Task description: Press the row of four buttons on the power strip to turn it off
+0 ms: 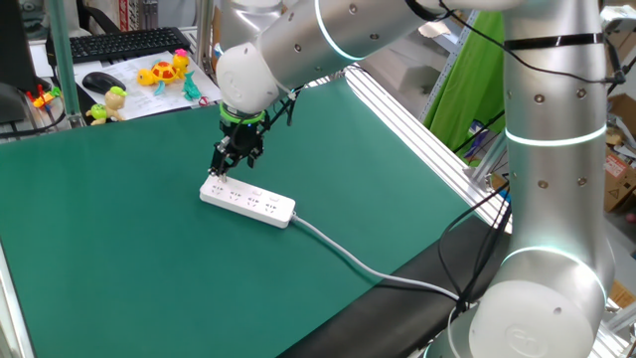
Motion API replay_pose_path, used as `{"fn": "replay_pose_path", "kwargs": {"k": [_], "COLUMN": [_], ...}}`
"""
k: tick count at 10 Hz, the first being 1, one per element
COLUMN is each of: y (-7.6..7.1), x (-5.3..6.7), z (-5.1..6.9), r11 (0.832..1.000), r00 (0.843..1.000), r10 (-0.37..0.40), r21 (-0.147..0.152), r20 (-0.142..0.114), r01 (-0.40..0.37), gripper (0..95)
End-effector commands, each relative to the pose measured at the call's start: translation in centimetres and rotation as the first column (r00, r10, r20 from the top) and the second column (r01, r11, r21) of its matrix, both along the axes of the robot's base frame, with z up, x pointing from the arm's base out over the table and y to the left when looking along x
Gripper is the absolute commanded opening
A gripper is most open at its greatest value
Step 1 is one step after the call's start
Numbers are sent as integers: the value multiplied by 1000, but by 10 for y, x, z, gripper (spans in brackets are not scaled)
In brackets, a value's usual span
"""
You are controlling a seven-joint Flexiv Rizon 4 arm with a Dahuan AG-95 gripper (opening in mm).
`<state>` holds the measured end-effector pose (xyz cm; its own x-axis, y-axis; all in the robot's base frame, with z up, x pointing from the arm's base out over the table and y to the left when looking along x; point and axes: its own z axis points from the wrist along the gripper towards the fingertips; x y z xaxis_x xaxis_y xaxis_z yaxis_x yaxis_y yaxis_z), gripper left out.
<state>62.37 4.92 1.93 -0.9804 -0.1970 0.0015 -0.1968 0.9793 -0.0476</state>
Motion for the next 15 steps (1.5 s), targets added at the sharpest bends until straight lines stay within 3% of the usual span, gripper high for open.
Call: {"fn": "replay_pose_path", "kwargs": {"k": [1, 3, 5, 9, 10, 12, 13, 14, 15], "y": [0, -3, -7, -24, -32, -47, -52, -58, -60], "x": [-1, -6, -8, -19, -23, -31, -36, -44, -49], "z": [6, 22, 29, 55, 63, 74, 76, 81, 84], "r11": [1000, 999, 999, 987, 981, 965, 959, 953, 948], "r00": [1000, 999, 998, 986, 981, 965, 960, 954, 949], "r10": [-20, -30, -50, -158, -193, -258, -278, -299, -314], "r21": [-9, -11, -13, -1, 2, 40, 54, 65, 69], "r20": [-8, -21, -22, -44, -38, -36, -21, 22, 34], "r01": [20, 30, 50, 158, 193, 260, 279, 297, 311], "gripper": [760, 760, 760, 760, 570, 570, 570, 570, 570]}}
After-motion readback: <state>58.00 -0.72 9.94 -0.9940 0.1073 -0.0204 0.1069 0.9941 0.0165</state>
